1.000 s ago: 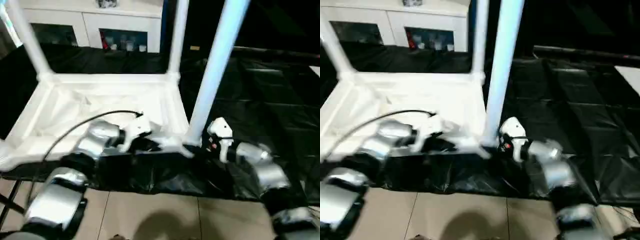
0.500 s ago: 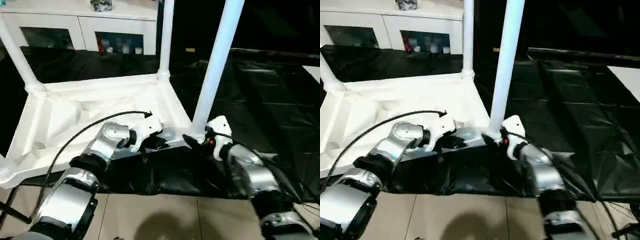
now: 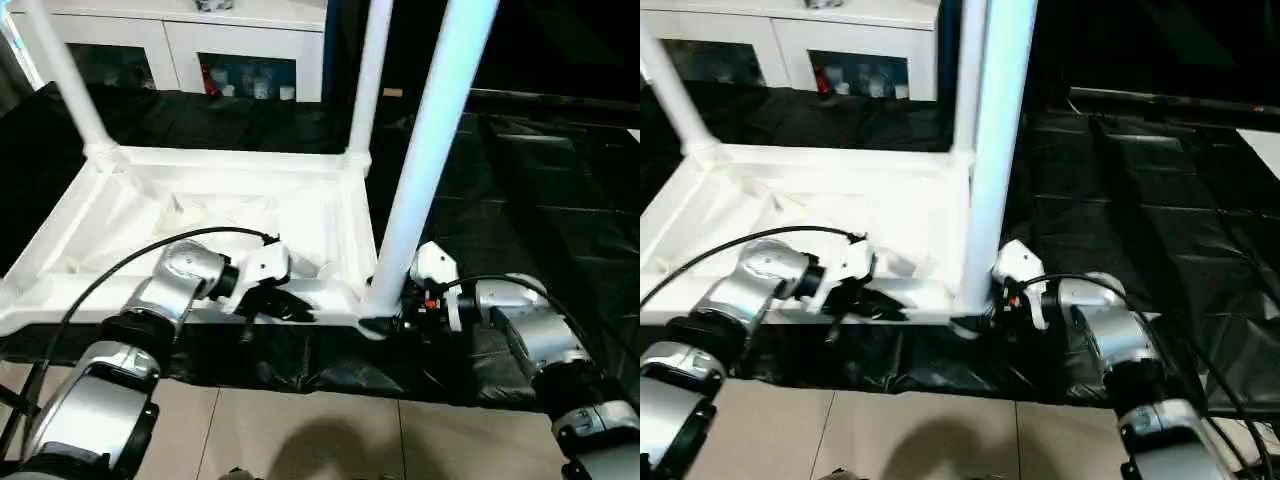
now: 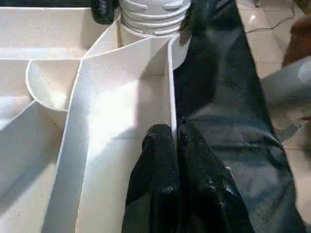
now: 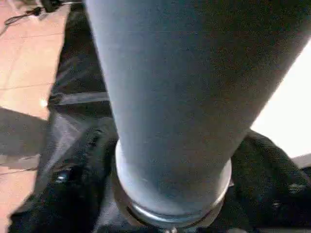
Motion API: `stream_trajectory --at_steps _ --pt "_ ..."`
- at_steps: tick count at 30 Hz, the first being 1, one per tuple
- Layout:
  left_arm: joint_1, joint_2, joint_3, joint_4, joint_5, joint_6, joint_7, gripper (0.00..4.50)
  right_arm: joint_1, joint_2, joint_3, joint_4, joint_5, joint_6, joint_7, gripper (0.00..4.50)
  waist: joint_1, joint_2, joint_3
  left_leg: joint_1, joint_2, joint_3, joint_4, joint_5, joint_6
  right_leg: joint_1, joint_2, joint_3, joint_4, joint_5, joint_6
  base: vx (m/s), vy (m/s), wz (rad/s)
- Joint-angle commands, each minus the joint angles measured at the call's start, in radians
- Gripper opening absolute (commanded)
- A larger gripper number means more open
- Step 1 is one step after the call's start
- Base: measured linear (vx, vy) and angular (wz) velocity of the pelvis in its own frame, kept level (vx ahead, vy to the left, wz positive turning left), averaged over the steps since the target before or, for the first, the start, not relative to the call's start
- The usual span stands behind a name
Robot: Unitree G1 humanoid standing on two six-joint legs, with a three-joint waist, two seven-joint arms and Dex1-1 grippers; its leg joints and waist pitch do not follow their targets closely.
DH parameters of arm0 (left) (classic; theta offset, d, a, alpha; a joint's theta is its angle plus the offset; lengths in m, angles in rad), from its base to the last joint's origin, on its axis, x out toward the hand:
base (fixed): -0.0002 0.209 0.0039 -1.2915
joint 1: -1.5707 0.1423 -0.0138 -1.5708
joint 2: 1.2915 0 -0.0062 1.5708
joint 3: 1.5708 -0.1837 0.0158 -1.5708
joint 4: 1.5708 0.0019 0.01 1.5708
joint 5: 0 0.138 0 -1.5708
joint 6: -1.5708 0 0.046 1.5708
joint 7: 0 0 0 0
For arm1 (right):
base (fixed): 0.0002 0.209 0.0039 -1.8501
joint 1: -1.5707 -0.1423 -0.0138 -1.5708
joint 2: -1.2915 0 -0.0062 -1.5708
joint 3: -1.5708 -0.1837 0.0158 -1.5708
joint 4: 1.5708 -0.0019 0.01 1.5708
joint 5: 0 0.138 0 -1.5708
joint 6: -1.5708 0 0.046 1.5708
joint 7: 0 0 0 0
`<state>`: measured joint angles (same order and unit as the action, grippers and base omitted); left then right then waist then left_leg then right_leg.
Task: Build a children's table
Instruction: Rotate leg to tighten
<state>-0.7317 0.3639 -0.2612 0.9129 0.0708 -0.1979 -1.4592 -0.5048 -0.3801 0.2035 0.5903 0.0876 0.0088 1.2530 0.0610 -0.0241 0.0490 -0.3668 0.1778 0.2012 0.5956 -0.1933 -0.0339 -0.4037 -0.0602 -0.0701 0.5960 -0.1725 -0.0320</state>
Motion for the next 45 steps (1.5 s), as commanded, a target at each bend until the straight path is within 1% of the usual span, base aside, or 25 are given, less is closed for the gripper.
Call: stream_trajectory --at_steps 1,4,7,12,13,15,16,18,19,20,21,22,23,25,26,27,29,34,35,37,38,40,41,44,45 --pt "-0.005 -0.014 -0.033 -0.014 -0.005 -0.011 -0.054 0.00 -0.028 0.004 0.027 -0.004 -0.004 -0.011 0.021 3.27 0.001 -0.007 -0.058 0.020 0.072 -0.025 -0.068 -0.193 0.058 0.045 -0.097 0.055 -0.072 -0.289 -0.213 0.000 0.000 0.00" --pt "-0.008 -0.003 -0.047 -0.019 -0.001 -0.020 -0.071 0.00 -0.043 0.014 0.035 0.007 0.002 -0.009 0.033 3.10 0.001 -0.006 -0.059 0.017 0.072 -0.026 -0.069 -0.188 0.051 0.046 -0.098 0.055 -0.070 -0.279 -0.210 0.000 0.000 0.00" --pt "-0.014 0.000 -0.045 -0.011 0.001 -0.027 -0.074 0.00 -0.045 0.021 0.035 0.008 0.002 -0.007 0.047 2.82 -0.001 -0.007 -0.061 0.015 0.071 -0.025 -0.068 -0.170 0.055 0.049 -0.098 0.056 -0.064 -0.221 -0.226 0.000 0.000 0.00" --pt "-0.021 -0.015 -0.025 0.012 0.004 -0.028 -0.024 0.00 -0.028 0.029 0.024 0.000 0.002 -0.008 0.017 2.74 0.000 -0.005 -0.061 0.016 0.070 -0.025 -0.067 -0.167 0.055 0.048 -0.097 0.055 -0.065 -0.219 -0.229 0.000 0.000 0.00" --pt "-0.026 -0.025 -0.021 0.021 0.016 -0.025 0.028 0.00 -0.021 0.040 0.009 0.000 0.002 -0.004 -0.030 2.73 0.001 -0.003 -0.061 0.017 0.070 -0.025 -0.067 -0.172 0.053 0.049 -0.098 0.055 -0.065 -0.221 -0.229 0.000 0.000 0.00" --pt "-0.038 -0.047 -0.027 0.038 0.052 0.002 0.147 0.00 -0.016 0.074 -0.024 0.019 -0.027 -0.004 -0.191 2.73 -0.001 -0.006 -0.060 0.020 0.071 -0.025 -0.068 -0.183 0.044 0.045 -0.098 0.056 -0.068 -0.242 -0.225 0.000 0.000 0.00" --pt "-0.043 -0.058 -0.029 0.045 0.064 0.015 0.195 0.00 -0.013 0.089 -0.036 0.026 -0.035 -0.002 -0.247 2.73 -0.005 -0.006 -0.058 0.023 0.069 -0.026 -0.069 -0.199 0.031 0.040 -0.099 0.058 -0.073 -0.276 -0.219 0.000 0.000 0.00" --pt "-0.059 -0.118 -0.025 0.060 0.082 0.068 0.336 0.00 -0.008 0.160 -0.089 0.055 -0.055 0.032 -0.478 2.72 -0.011 -0.003 -0.055 0.028 0.064 -0.032 -0.072 -0.229 0.001 0.038 -0.102 0.058 -0.085 -0.374 -0.188 0.000 0.000 0.00" --pt "-0.060 -0.124 -0.024 0.060 0.081 0.072 0.345 0.00 -0.008 0.167 -0.094 0.057 -0.055 0.037 -0.496 2.72 -0.015 -0.006 -0.057 0.023 0.064 -0.035 -0.073 -0.227 -0.005 0.041 -0.101 0.057 -0.086 -0.382 -0.180 0.000 0.000 0.00" --pt "-0.062 -0.144 -0.023 0.057 0.082 0.086 0.371 0.00 -0.007 0.192 -0.108 0.063 -0.050 0.049 -0.545 2.72 -0.016 -0.007 -0.057 0.022 0.063 -0.035 -0.074 -0.226 -0.002 0.043 -0.100 0.055 -0.087 -0.381 -0.176 0.000 0.000 0.00" --pt "-0.065 -0.177 -0.026 0.053 0.088 0.097 0.411 0.00 -0.009 0.229 -0.127 0.076 -0.049 0.059 -0.625 2.72 -0.018 -0.002 -0.058 0.022 0.065 -0.034 -0.074 -0.220 0.000 0.041 -0.100 0.059 -0.085 -0.349 -0.182 0.000 0.000 0.00" --pt "-0.066 -0.189 -0.027 0.052 0.089 0.103 0.426 0.00 -0.011 0.244 -0.129 0.082 -0.051 0.059 -0.651 2.72 -0.020 -0.003 -0.058 0.024 0.065 -0.033 -0.074 -0.222 0.001 0.039 -0.099 0.059 -0.085 -0.335 -0.188 0.000 0.000 0.00" --pt "-0.071 -0.220 -0.029 0.052 0.093 0.115 0.465 0.00 -0.015 0.280 -0.134 0.095 -0.057 0.060 -0.716 2.72 -0.023 0.003 -0.059 0.024 0.064 -0.033 -0.075 -0.225 -0.003 0.039 -0.097 0.059 -0.084 -0.308 -0.196 0.000 0.000 0.00" --pt "-0.073 -0.260 -0.039 0.051 0.107 0.112 0.506 0.00 -0.018 0.335 -0.133 0.102 -0.065 0.049 -0.788 2.72 -0.027 0.000 -0.059 0.023 0.061 -0.032 -0.073 -0.231 0.005 0.039 -0.098 0.059 -0.086 -0.307 -0.195 0.000 0.000 0.00" --pt "-0.071 -0.276 -0.040 0.049 0.105 0.110 0.509 0.00 -0.019 0.362 -0.131 0.096 -0.069 0.022 -0.814 2.72 -0.026 0.007 -0.060 0.021 0.058 -0.033 -0.072 -0.228 0.011 0.044 -0.099 0.059 -0.085 -0.311 -0.190 0.000 0.000 0.00" --pt "-0.071 -0.278 -0.041 0.049 0.105 0.107 0.509 0.00 -0.018 0.366 -0.130 0.093 -0.070 0.017 -0.817 2.72 -0.028 0.005 -0.059 0.021 0.059 -0.032 -0.073 -0.229 0.015 0.043 -0.098 0.059 -0.088 -0.313 -0.186 0.000 0.000 0.00" --pt "-0.067 -0.279 -0.045 0.051 0.112 0.091 0.500 0.00 -0.014 0.371 -0.131 0.082 -0.071 -0.003 -0.814 3.42 -0.028 0.004 -0.060 0.019 0.058 -0.033 -0.072 -0.228 0.026 0.044 -0.097 0.058 -0.087 -0.314 -0.182 0.000 0.000 0.00" --pt "-0.052 -0.246 -0.050 0.035 0.107 0.059 0.445 0.00 -0.004 0.322 -0.139 0.046 -0.040 -0.009 -0.712 3.55 -0.029 0.006 -0.061 0.017 0.061 -0.033 -0.073 -0.220 0.038 0.047 -0.097 0.058 -0.084 -0.274 -0.194 0.000 0.000 0.00" --pt "-0.052 -0.246 -0.050 0.035 0.107 0.059 0.445 0.00 -0.004 0.322 -0.139 0.046 -0.040 -0.009 -0.712 3.90 -0.028 0.006 -0.061 0.017 0.061 -0.033 -0.073 -0.219 0.040 0.048 -0.097 0.058 -0.082 -0.265 -0.197 0.000 0.000 0.00" --pt "-0.043 -0.211 -0.047 0.026 0.093 0.032 0.381 0.00 0.000 0.256 -0.124 0.030 -0.031 -0.013 -0.601 3.90 -0.028 0.004 -0.063 0.015 0.061 -0.031 -0.071 -0.197 0.052 0.051 -0.096 0.059 -0.077 -0.223 -0.208 0.000 0.000 0.00" --pt "-0.039 -0.184 -0.043 0.024 0.079 0.012 0.324 0.00 -0.003 0.205 -0.114 0.027 -0.023 -0.017 -0.511 3.90 -0.025 0.002 -0.065 0.013 0.059 -0.031 -0.068 -0.184 0.069 0.057 -0.096 0.057 -0.075 -0.197 -0.217 0.000 0.000 0.00" --pt "-0.038 -0.173 -0.042 0.024 0.074 0.003 0.300 0.00 -0.005 0.186 -0.110 0.026 -0.019 -0.020 -0.475 3.90 -0.022 0.004 -0.064 0.009 0.062 -0.028 -0.066 -0.162 0.090 0.057 -0.097 0.058 -0.069 -0.151 -0.231 0.000 0.000 0.00" --pt "-0.033 -0.145 -0.027 0.018 0.039 -0.012 0.209 0.00 -0.009 0.129 -0.088 0.016 -0.003 -0.016 -0.345 3.90 -0.020 0.001 -0.065 0.009 0.064 -0.027 -0.065 -0.154 0.094 0.058 -0.096 0.057 -0.065 -0.138 -0.239 0.000 0.000 0.00" --pt "-0.031 -0.129 -0.018 0.010 0.016 -0.012 0.147 0.00 -0.013 0.096 -0.070 0.010 0.001 -0.014 -0.261 3.90 -0.014 0.004 -0.061 0.009 0.067 -0.025 -0.064 -0.175 0.095 0.055 -0.096 0.053 -0.068 -0.190 -0.239 0.000 0.000 0.00" --pt "-0.031 -0.115 -0.016 0.008 0.007 -0.015 0.108 0.00 -0.017 0.074 -0.055 0.006 0.004 -0.008 -0.198 3.90 -0.015 -0.001 -0.060 0.012 0.067 -0.024 -0.065 -0.190 0.086 0.052 -0.095 0.053 -0.073 -0.226 -0.234 0.000 0.000 0.00"
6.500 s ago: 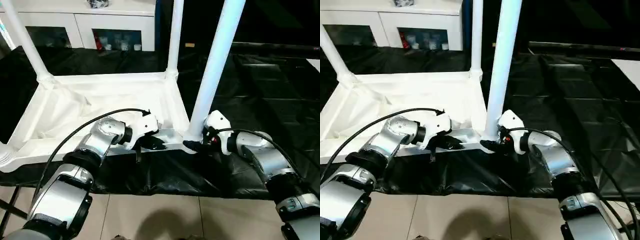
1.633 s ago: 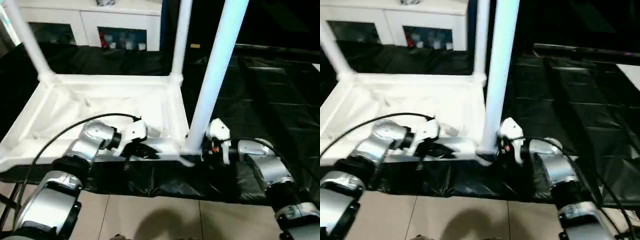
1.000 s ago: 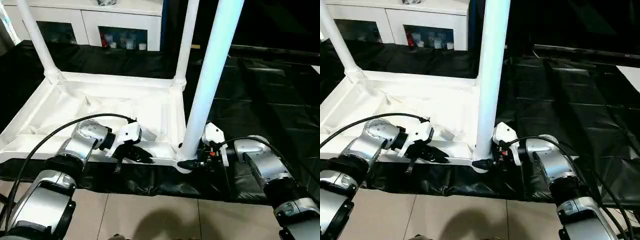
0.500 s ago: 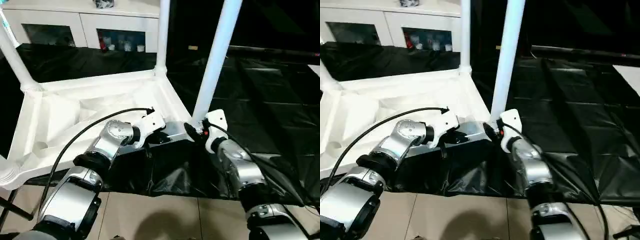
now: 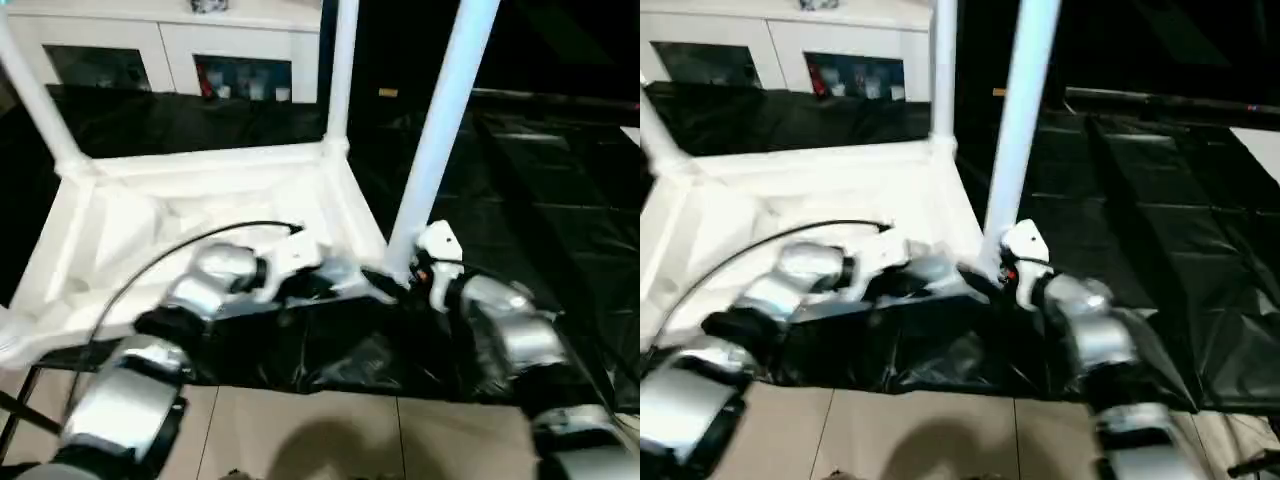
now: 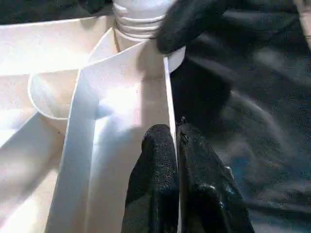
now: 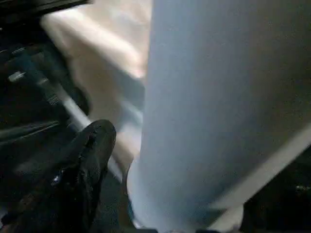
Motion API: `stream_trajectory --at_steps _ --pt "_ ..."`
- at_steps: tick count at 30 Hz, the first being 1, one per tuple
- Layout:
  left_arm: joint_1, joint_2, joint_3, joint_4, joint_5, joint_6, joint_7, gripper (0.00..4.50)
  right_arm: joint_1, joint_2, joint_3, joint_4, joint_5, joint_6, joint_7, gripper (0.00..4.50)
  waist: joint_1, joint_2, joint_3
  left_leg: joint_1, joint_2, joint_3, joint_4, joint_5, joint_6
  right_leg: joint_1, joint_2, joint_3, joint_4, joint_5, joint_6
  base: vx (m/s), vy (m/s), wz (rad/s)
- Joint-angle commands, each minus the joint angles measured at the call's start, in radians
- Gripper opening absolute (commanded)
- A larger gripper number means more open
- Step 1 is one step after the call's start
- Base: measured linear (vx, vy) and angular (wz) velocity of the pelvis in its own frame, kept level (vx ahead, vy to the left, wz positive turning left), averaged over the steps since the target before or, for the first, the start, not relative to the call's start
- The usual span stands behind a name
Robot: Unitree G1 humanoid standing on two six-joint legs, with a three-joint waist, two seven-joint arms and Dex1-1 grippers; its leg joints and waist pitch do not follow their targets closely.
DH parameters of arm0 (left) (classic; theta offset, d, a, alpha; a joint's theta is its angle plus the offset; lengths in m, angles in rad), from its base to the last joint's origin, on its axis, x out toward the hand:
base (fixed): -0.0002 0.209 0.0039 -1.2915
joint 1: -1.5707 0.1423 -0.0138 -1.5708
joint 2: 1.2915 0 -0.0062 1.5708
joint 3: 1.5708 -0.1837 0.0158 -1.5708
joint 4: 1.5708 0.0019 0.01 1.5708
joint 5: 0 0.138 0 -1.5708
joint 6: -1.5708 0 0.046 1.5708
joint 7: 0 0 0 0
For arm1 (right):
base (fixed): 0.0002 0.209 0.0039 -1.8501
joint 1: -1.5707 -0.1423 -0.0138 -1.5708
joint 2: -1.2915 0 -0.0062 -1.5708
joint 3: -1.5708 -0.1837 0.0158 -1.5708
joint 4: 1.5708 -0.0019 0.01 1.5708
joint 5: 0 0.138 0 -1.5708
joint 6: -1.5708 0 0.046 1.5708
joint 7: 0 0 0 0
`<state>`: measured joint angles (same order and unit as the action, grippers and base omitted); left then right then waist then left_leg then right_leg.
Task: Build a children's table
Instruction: Rotate leg to tighten
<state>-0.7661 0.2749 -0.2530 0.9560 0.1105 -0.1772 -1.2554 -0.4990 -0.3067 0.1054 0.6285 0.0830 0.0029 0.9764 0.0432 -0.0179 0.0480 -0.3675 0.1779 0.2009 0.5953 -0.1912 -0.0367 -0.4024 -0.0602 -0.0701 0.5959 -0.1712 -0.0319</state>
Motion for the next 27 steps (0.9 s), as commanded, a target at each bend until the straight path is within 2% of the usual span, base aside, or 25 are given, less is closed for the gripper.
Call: stream_trajectory --at_steps 1,2,4,5,10,16,17,19,22,23,24,26,27 --pt "0.003 -0.026 -0.025 -0.035 -0.032 -0.036 -0.095 0.00 -0.022 0.000 0.043 -0.032 0.008 -0.002 0.078 3.90 0.006 -0.006 -0.059 0.013 0.066 -0.024 -0.064 -0.195 0.084 0.052 -0.097 0.053 -0.073 -0.245 -0.230 0.000 0.000 0.00" --pt "0.001 -0.006 -0.020 -0.042 -0.049 -0.016 -0.157 0.00 -0.026 -0.035 0.070 -0.043 0.016 0.010 0.189 3.90 0.007 -0.006 -0.058 0.014 0.066 -0.025 -0.065 -0.201 0.080 0.051 -0.096 0.053 -0.075 -0.271 -0.225 0.000 0.000 0.00" --pt "-0.001 0.004 -0.020 -0.042 -0.051 -0.018 -0.185 0.00 -0.030 -0.051 0.086 -0.045 0.015 0.015 0.241 3.90 0.009 -0.007 -0.056 0.014 0.069 -0.025 -0.067 -0.204 0.078 0.048 -0.095 0.054 -0.076 -0.285 -0.217 0.000 0.000 0.00" --pt "-0.006 0.018 -0.025 -0.034 -0.054 -0.027 -0.217 0.00 -0.038 -0.068 0.107 -0.035 0.009 0.008 0.295 3.73 0.011 -0.007 -0.058 0.014 0.069 -0.026 -0.066 -0.202 0.077 0.049 -0.096 0.054 -0.074 -0.276 -0.221 0.000 0.000 0.00" --pt "-0.017 0.039 -0.034 -0.019 -0.049 -0.046 -0.250 0.00 -0.057 -0.071 0.132 -0.010 -0.003 -0.008 0.334 3.37 0.020 -0.005 -0.059 0.016 0.071 -0.026 -0.068 -0.190 0.067 0.046 -0.098 0.054 -0.070 -0.255 -0.227 0.000 0.000 0.00" --pt "-0.019 0.043 -0.027 -0.015 -0.050 -0.047 -0.257 0.00 -0.057 -0.050 0.124 -0.014 0.005 -0.013 0.318 2.91 0.020 -0.006 -0.060 0.015 0.070 -0.026 -0.068 -0.180 0.063 0.048 -0.098 0.054 -0.068 -0.238 -0.229 0.000 0.000 0.00" --pt "-0.018 0.042 -0.024 -0.015 -0.053 -0.045 -0.259 0.00 -0.052 -0.048 0.118 -0.020 0.011 -0.008 0.316 2.79 0.019 -0.002 -0.059 0.015 0.069 -0.025 -0.068 -0.187 0.061 0.048 -0.098 0.054 -0.070 -0.244 -0.228 0.000 0.000 0.00" --pt "-0.014 0.041 -0.020 -0.017 -0.056 -0.041 -0.258 0.00 -0.042 -0.045 0.110 -0.030 0.017 -0.004 0.308 2.76 0.021 0.000 -0.059 0.016 0.070 -0.026 -0.068 -0.190 0.058 0.049 -0.099 0.055 -0.071 -0.249 -0.228 0.000 0.000 0.00" --pt "-0.010 0.025 -0.017 -0.013 -0.039 -0.038 -0.181 0.00 -0.010 -0.026 0.080 -0.049 0.019 0.002 0.218 2.69 0.020 -0.001 -0.060 0.018 0.072 -0.027 -0.070 -0.193 0.050 0.046 -0.097 0.055 -0.069 -0.237 -0.226 0.000 0.000 0.00" --pt "-0.016 0.011 -0.022 0.000 -0.006 -0.031 -0.089 0.00 0.004 -0.003 0.058 -0.043 0.004 -0.006 0.119 2.69 0.018 -0.001 -0.060 0.017 0.072 -0.028 -0.071 -0.193 0.047 0.046 -0.097 0.055 -0.068 -0.234 -0.226 0.000 0.000 0.00" --pt "-0.020 -0.002 -0.025 0.008 0.013 -0.018 -0.030 0.00 0.014 0.015 0.042 -0.036 -0.005 -0.006 0.050 2.69 0.013 -0.002 -0.056 0.021 0.070 -0.030 -0.073 -0.218 0.034 0.040 -0.098 0.056 -0.075 -0.268 -0.223 0.000 0.000 0.00" --pt "-0.029 -0.038 -0.016 0.019 0.028 0.006 0.081 0.00 0.024 0.048 0.023 -0.018 -0.034 0.002 -0.083 2.69 0.008 -0.005 -0.057 0.024 0.065 -0.032 -0.072 -0.239 0.014 0.041 -0.102 0.056 -0.083 -0.341 -0.203 0.000 0.000 0.00" --pt "-0.035 -0.072 -0.004 0.022 0.024 0.030 0.145 0.00 0.028 0.077 0.007 -0.003 -0.048 0.009 -0.174 2.68 0.007 -0.005 -0.055 0.025 0.063 -0.032 -0.072 -0.243 0.014 0.040 -0.101 0.056 -0.088 -0.365 -0.195 0.000 0.000 0.00"
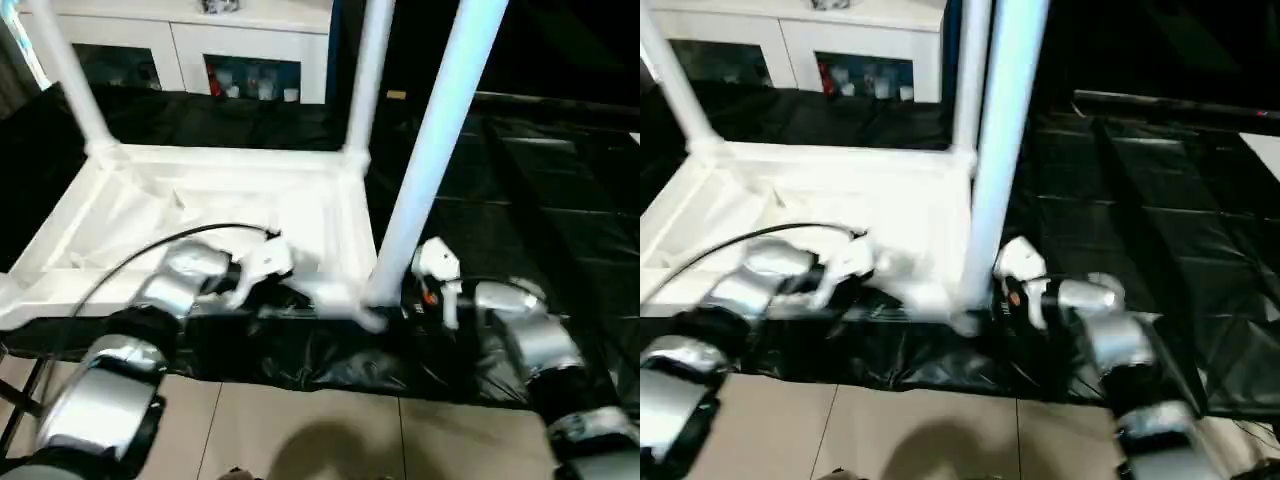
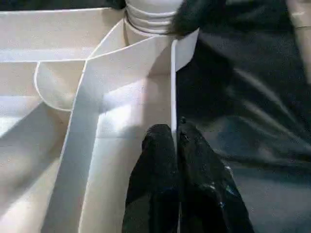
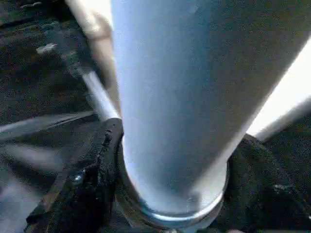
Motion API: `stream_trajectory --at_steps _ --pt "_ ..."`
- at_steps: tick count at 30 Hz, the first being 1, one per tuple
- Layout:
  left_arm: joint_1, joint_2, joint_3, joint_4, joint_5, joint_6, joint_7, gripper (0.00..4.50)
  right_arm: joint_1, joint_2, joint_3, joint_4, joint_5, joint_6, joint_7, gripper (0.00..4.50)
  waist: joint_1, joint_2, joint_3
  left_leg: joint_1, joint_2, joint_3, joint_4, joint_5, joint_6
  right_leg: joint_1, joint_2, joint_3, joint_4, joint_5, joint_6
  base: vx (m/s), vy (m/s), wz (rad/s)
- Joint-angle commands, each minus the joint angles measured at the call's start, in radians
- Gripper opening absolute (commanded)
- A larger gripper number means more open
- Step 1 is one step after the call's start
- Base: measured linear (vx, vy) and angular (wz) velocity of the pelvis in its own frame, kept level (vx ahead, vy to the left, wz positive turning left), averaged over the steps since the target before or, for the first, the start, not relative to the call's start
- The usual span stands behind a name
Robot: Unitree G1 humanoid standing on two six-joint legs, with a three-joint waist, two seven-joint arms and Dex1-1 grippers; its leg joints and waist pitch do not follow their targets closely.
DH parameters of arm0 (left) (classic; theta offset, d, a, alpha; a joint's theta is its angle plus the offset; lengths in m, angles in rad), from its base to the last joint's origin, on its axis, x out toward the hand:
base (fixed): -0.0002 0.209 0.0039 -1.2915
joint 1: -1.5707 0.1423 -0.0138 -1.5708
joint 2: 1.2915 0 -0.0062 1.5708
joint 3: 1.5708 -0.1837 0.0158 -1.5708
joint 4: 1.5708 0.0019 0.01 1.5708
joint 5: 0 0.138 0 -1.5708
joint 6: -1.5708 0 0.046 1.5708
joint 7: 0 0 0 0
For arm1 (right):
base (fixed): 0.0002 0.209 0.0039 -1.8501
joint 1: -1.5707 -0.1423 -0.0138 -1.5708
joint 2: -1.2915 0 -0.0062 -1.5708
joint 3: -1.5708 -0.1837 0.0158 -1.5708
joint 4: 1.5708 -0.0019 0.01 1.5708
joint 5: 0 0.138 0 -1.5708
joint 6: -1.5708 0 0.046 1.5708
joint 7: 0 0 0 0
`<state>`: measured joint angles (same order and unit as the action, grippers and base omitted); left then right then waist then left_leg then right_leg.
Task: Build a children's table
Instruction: Rotate leg to tighten
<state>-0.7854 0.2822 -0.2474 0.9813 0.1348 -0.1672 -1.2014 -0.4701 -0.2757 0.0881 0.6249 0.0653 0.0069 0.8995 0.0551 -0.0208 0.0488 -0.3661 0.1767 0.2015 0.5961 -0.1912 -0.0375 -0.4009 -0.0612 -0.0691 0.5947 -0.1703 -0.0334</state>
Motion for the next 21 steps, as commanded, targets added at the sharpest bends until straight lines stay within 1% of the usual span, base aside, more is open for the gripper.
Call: stream_trajectory --at_steps 1,2,3,4,5,6,7,8,9,10,11,12,13,14,15,16,17,19,20,21 --pt "-0.019 -0.118 -0.006 -0.004 0.005 0.039 0.158 0.00 -0.001 0.084 0.006 0.020 -0.038 0.010 -0.193 2.68 -0.009 0.001 -0.054 0.025 0.063 -0.033 -0.073 -0.256 0.009 0.035 -0.098 0.055 -0.093 -0.399 -0.182 0.000 0.000 0.00" --pt "-0.018 -0.144 -0.008 -0.005 0.008 0.050 0.190 0.00 -0.006 0.110 -0.007 0.038 -0.042 0.019 -0.262 2.68 -0.009 0.000 -0.055 0.024 0.064 -0.034 -0.075 -0.257 0.007 0.035 -0.099 0.055 -0.093 -0.401 -0.179 0.000 0.000 0.00" --pt "-0.018 -0.169 -0.008 -0.006 0.011 0.059 0.224 0.00 -0.014 0.137 -0.020 0.055 -0.042 0.027 -0.323 2.68 -0.012 0.006 -0.056 0.023 0.064 -0.036 -0.076 -0.254 0.004 0.036 -0.098 0.056 -0.092 -0.391 -0.177 0.000 0.000 0.00" --pt "-0.018 -0.181 -0.008 -0.006 0.013 0.063 0.243 0.00 -0.018 0.151 -0.027 0.063 -0.042 0.030 -0.353 2.68 -0.015 0.004 -0.056 0.022 0.064 -0.035 -0.077 -0.254 0.004 0.036 -0.098 0.056 -0.092 -0.384 -0.177 0.000 0.000 0.00" --pt "-0.017 -0.216 -0.010 -0.005 0.021 0.075 0.299 0.00 -0.036 0.194 -0.040 0.090 -0.049 0.035 -0.453 2.68 -0.019 0.008 -0.055 0.025 0.063 -0.036 -0.077 -0.267 0.002 0.034 -0.095 0.055 -0.094 -0.380 -0.179 0.000 0.000 0.00" --pt "-0.017 -0.226 -0.012 -0.006 0.024 0.079 0.314 0.00 -0.042 0.207 -0.043 0.096 -0.056 0.036 -0.488 2.68 -0.023 0.003 -0.055 0.024 0.060 -0.035 -0.076 -0.270 0.008 0.034 -0.096 0.056 -0.095 -0.383 -0.177 0.000 0.000 0.00" --pt "-0.017 -0.235 -0.014 -0.005 0.027 0.079 0.329 0.00 -0.051 0.229 -0.051 0.101 -0.046 0.032 -0.508 2.68 -0.025 0.003 -0.057 0.020 0.056 -0.035 -0.073 -0.262 0.019 0.038 -0.097 0.057 -0.095 -0.387 -0.173 0.000 0.000 0.00" --pt "-0.016 -0.244 -0.015 -0.006 0.029 0.079 0.337 0.00 -0.056 0.251 -0.057 0.096 -0.045 0.022 -0.528 2.68 -0.025 0.009 -0.058 0.018 0.056 -0.035 -0.073 -0.257 0.023 0.038 -0.098 0.057 -0.095 -0.386 -0.171 0.000 0.000 0.00" --pt "-0.016 -0.244 -0.015 -0.006 0.029 0.078 0.337 0.00 -0.056 0.252 -0.056 0.095 -0.045 0.021 -0.528 2.68 -0.026 0.008 -0.057 0.017 0.056 -0.035 -0.074 -0.252 0.032 0.038 -0.096 0.057 -0.098 -0.385 -0.163 0.000 0.000 0.00" --pt "-0.015 -0.248 -0.015 -0.006 0.029 0.076 0.337 0.00 -0.057 0.265 -0.054 0.088 -0.047 0.010 -0.529 2.68 -0.026 0.006 -0.058 0.015 0.056 -0.035 -0.074 -0.248 0.035 0.040 -0.095 0.056 -0.095 -0.377 -0.163 0.000 0.000 0.00" --pt "-0.013 -0.244 -0.018 -0.002 0.035 0.063 0.338 0.00 -0.056 0.272 -0.043 0.072 -0.057 -0.017 -0.523 3.23 -0.026 0.007 -0.058 0.015 0.058 -0.035 -0.074 -0.239 0.044 0.040 -0.095 0.056 -0.093 -0.354 -0.166 0.000 0.000 0.00" --pt "-0.012 -0.243 -0.018 -0.002 0.035 0.061 0.336 0.00 -0.056 0.271 -0.044 0.070 -0.056 -0.018 -0.519 3.23 -0.027 0.008 -0.058 0.014 0.058 -0.035 -0.075 -0.241 0.045 0.040 -0.095 0.056 -0.092 -0.351 -0.167 0.000 0.000 0.00" --pt "-0.009 -0.236 -0.018 -0.002 0.034 0.053 0.325 0.00 -0.054 0.268 -0.045 0.063 -0.048 -0.021 -0.503 3.40 -0.027 0.008 -0.058 0.014 0.058 -0.035 -0.075 -0.241 0.045 0.040 -0.095 0.056 -0.092 -0.351 -0.167 0.000 0.000 0.00" --pt "-0.006 -0.228 -0.016 -0.005 0.034 0.048 0.321 0.00 -0.051 0.261 -0.047 0.054 -0.040 -0.023 -0.483 3.47 -0.027 0.008 -0.057 0.015 0.058 -0.034 -0.075 -0.250 0.048 0.039 -0.094 0.056 -0.094 -0.355 -0.171 0.000 0.000 0.00" --pt "0.000 -0.216 -0.012 -0.012 0.028 0.036 0.304 0.00 -0.048 0.241 -0.045 0.045 -0.039 -0.030 -0.450 3.59 -0.027 0.010 -0.058 0.015 0.059 -0.035 -0.075 -0.251 0.048 0.040 -0.096 0.056 -0.094 -0.357 -0.171 0.000 0.000 0.00" --pt "0.006 -0.203 -0.008 -0.020 0.022 0.026 0.285 0.00 -0.046 0.218 -0.038 0.041 -0.040 -0.039 -0.419 3.59 -0.026 0.009 -0.057 0.015 0.058 -0.034 -0.075 -0.252 0.050 0.041 -0.096 0.056 -0.095 -0.359 -0.170 0.000 0.000 0.00" --pt "0.012 -0.189 -0.003 -0.029 0.012 0.014 0.258 0.00 -0.045 0.189 -0.029 0.040 -0.039 -0.049 -0.376 3.72 -0.027 0.008 -0.059 0.011 0.059 -0.035 -0.074 -0.243 0.055 0.045 -0.096 0.056 -0.091 -0.341 -0.173 0.000 0.000 0.00" --pt "0.024 -0.163 -0.003 -0.043 -0.006 -0.003 0.184 0.00 -0.046 0.135 -0.014 0.042 -0.038 -0.066 -0.288 3.72 -0.025 0.007 -0.060 0.010 0.059 -0.034 -0.071 -0.230 0.067 0.048 -0.097 0.056 -0.087 -0.308 -0.185 0.000 0.000 0.00" --pt "0.030 -0.144 -0.007 -0.049 -0.010 -0.010 0.145 0.00 -0.048 0.107 -0.010 0.044 -0.032 -0.071 -0.233 3.72 -0.022 -0.006 -0.061 0.005 0.057 -0.030 -0.065 -0.200 0.091 0.051 -0.101 0.058 -0.081 -0.282 -0.196 0.000 0.000 0.00" --pt "0.032 -0.133 -0.011 -0.049 -0.010 -0.027 0.124 0.00 -0.049 0.092 -0.009 0.044 -0.028 -0.072 -0.203 3.72 -0.022 -0.006 -0.061 0.005 0.057 -0.030 -0.065 -0.200 0.091 0.051 -0.101 0.058 -0.081 -0.282 -0.196 0.000 0.000 0.00"
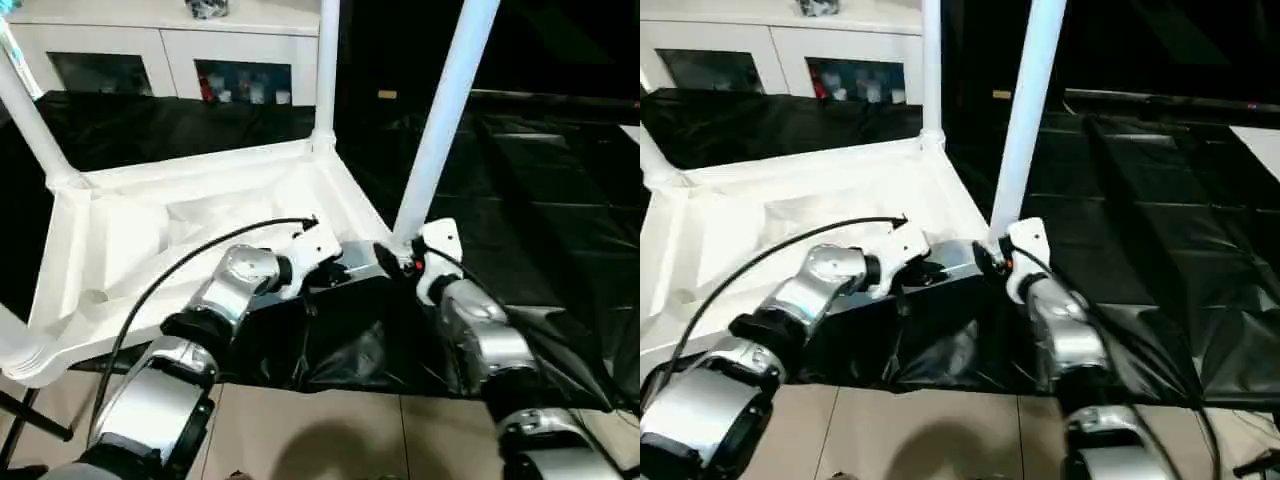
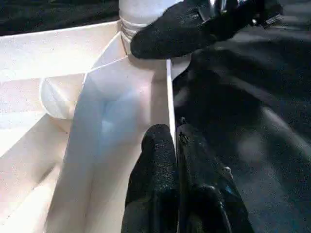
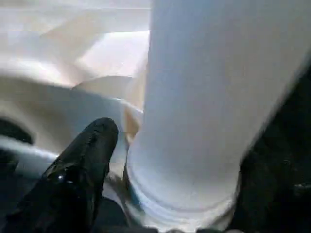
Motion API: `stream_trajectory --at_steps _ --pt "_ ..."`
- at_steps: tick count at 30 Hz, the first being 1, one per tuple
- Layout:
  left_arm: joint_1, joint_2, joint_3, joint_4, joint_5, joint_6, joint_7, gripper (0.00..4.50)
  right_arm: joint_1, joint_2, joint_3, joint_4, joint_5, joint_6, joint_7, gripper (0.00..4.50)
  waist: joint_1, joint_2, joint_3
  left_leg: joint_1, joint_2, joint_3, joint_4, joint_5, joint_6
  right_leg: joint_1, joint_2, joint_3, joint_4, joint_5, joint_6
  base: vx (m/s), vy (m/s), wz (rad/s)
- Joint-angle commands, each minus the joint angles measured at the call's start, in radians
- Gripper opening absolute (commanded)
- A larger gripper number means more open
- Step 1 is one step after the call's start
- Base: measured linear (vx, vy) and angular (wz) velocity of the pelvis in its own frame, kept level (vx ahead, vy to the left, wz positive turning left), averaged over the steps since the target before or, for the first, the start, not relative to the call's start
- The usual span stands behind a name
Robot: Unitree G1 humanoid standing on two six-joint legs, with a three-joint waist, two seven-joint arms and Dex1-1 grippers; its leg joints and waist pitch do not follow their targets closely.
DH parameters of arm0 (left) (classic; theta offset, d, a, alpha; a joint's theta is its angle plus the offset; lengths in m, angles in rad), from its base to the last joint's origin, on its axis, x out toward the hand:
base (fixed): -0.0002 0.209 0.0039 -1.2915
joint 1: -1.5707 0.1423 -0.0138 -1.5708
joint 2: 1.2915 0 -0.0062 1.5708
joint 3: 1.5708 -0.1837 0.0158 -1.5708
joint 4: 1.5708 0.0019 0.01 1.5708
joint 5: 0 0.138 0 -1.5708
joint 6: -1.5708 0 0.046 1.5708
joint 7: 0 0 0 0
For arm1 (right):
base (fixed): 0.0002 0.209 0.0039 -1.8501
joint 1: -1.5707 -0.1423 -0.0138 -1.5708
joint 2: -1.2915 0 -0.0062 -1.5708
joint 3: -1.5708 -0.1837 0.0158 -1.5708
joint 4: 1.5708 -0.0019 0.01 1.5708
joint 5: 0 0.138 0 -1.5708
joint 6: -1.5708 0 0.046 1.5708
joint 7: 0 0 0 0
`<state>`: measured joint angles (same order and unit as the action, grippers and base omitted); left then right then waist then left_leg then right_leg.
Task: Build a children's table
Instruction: Rotate leg to tighten
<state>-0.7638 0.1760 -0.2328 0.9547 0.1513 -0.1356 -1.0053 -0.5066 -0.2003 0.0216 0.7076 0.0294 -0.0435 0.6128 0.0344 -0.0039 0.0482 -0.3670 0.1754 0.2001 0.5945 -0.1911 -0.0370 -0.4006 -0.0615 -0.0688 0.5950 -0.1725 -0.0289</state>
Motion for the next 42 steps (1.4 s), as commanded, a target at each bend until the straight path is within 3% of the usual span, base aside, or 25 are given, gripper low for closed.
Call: stream_trajectory --at_steps 1,4,5,9,12,19,26,28,31,34,35,36,37,42 --pt "0.012 -0.019 -0.029 -0.023 -0.026 -0.071 -0.087 0.00 -0.014 0.008 0.059 -0.039 0.011 -0.023 0.101 3.72 0.002 -0.015 -0.060 0.008 0.061 -0.028 -0.064 -0.183 0.101 0.047 -0.100 0.057 -0.082 -0.275 -0.202 0.000 0.000 0.00" --pt "0.014 0.022 -0.015 -0.025 -0.069 -0.070 -0.216 0.00 -0.013 -0.060 0.076 -0.069 0.049 -0.008 0.277 3.72 0.005 -0.021 -0.060 0.004 0.064 -0.026 -0.065 -0.154 0.110 0.053 -0.093 0.052 -0.073 -0.241 -0.210 0.000 0.000 0.00" --pt "0.012 0.033 -0.014 -0.023 -0.075 -0.073 -0.246 0.00 -0.011 -0.079 0.085 -0.080 0.060 0.001 0.332 3.72 0.010 -0.017 -0.060 0.007 0.067 -0.025 -0.063 -0.150 0.116 0.051 -0.092 0.051 -0.070 -0.224 -0.218 0.000 0.000 0.00" --pt "0.006 0.068 -0.021 -0.020 -0.082 -0.076 -0.340 0.00 -0.009 -0.130 0.119 -0.103 0.073 0.019 0.479 3.72 0.011 -0.017 -0.061 0.006 0.068 -0.023 -0.062 -0.154 0.120 0.051 -0.094 0.052 -0.065 -0.199 -0.236 0.000 0.000 0.00" --pt "0.002 0.097 -0.034 -0.023 -0.086 -0.078 -0.421 0.00 -0.008 -0.169 0.166 -0.112 0.069 0.015 0.607 3.72 0.014 -0.014 -0.059 0.008 0.068 -0.023 -0.062 -0.169 0.111 0.048 -0.095 0.052 -0.070 -0.231 -0.235 0.000 0.000 0.00" --pt "-0.008 0.113 -0.046 -0.019 -0.090 -0.071 -0.493 0.00 -0.030 -0.171 0.193 -0.086 0.066 0.019 0.670 3.29 0.023 -0.017 -0.059 0.012 0.072 -0.024 -0.065 -0.170 0.089 0.046 -0.097 0.053 -0.070 -0.250 -0.234 0.000 0.000 0.00" --pt "-0.005 0.115 -0.041 -0.024 -0.097 -0.071 -0.507 0.00 -0.024 -0.163 0.191 -0.104 0.082 0.038 0.689 2.76 0.027 -0.017 -0.060 0.011 0.071 -0.023 -0.064 -0.154 0.090 0.048 -0.097 0.053 -0.066 -0.215 -0.242 0.000 0.000 0.00" --pt "-0.001 0.111 -0.035 -0.028 -0.098 -0.065 -0.485 0.00 -0.014 -0.158 0.182 -0.112 0.086 0.044 0.670 2.74 0.028 -0.017 -0.059 0.011 0.071 -0.024 -0.064 -0.158 0.087 0.049 -0.098 0.053 -0.067 -0.226 -0.239 0.000 0.000 0.00" --pt "-0.012 0.084 -0.034 -0.008 -0.040 -0.062 -0.293 0.00 0.001 -0.110 0.134 -0.099 0.052 0.024 0.469 2.72 0.024 -0.019 -0.058 0.014 0.072 -0.026 -0.067 -0.162 0.071 0.043 -0.097 0.054 -0.068 -0.240 -0.230 0.000 0.000 0.00" --pt "-0.029 0.024 -0.022 0.014 -0.003 -0.011 -0.089 0.00 0.007 -0.040 0.089 -0.063 0.003 0.010 0.194 2.70 0.017 -0.022 -0.055 0.019 0.065 -0.028 -0.068 -0.200 0.041 0.041 -0.100 0.055 -0.083 -0.348 -0.199 0.000 0.000 0.00" --pt "-0.030 -0.007 -0.016 0.012 -0.001 0.005 -0.033 0.00 0.008 -0.011 0.075 -0.050 -0.005 0.016 0.112 2.70 0.014 -0.012 -0.053 0.023 0.067 -0.029 -0.070 -0.200 0.027 0.035 -0.099 0.057 -0.086 -0.360 -0.194 0.000 0.000 0.00" --pt "-0.026 -0.062 -0.021 -0.001 0.010 0.035 0.042 0.00 0.006 0.047 0.056 -0.027 -0.016 0.028 -0.024 2.70 0.012 -0.013 -0.055 0.023 0.066 -0.030 -0.070 -0.209 0.019 0.036 -0.097 0.056 -0.086 -0.361 -0.193 0.000 0.000 0.00" --pt "-0.025 -0.065 -0.022 -0.002 0.010 0.037 0.046 0.00 0.005 0.049 0.055 -0.026 -0.016 0.029 -0.031 2.70 0.010 -0.014 -0.054 0.022 0.067 -0.030 -0.072 -0.209 0.016 0.036 -0.097 0.057 -0.086 -0.351 -0.196 0.000 0.000 0.00" --pt "-0.015 -0.148 -0.049 -0.025 0.035 0.052 0.134 0.00 -0.019 0.175 0.041 -0.001 -0.037 0.026 -0.235 2.69 0.001 -0.015 -0.059 0.013 0.061 -0.030 -0.070 -0.180 0.047 0.044 -0.097 0.058 -0.080 -0.278 -0.200 0.000 0.000 0.00"
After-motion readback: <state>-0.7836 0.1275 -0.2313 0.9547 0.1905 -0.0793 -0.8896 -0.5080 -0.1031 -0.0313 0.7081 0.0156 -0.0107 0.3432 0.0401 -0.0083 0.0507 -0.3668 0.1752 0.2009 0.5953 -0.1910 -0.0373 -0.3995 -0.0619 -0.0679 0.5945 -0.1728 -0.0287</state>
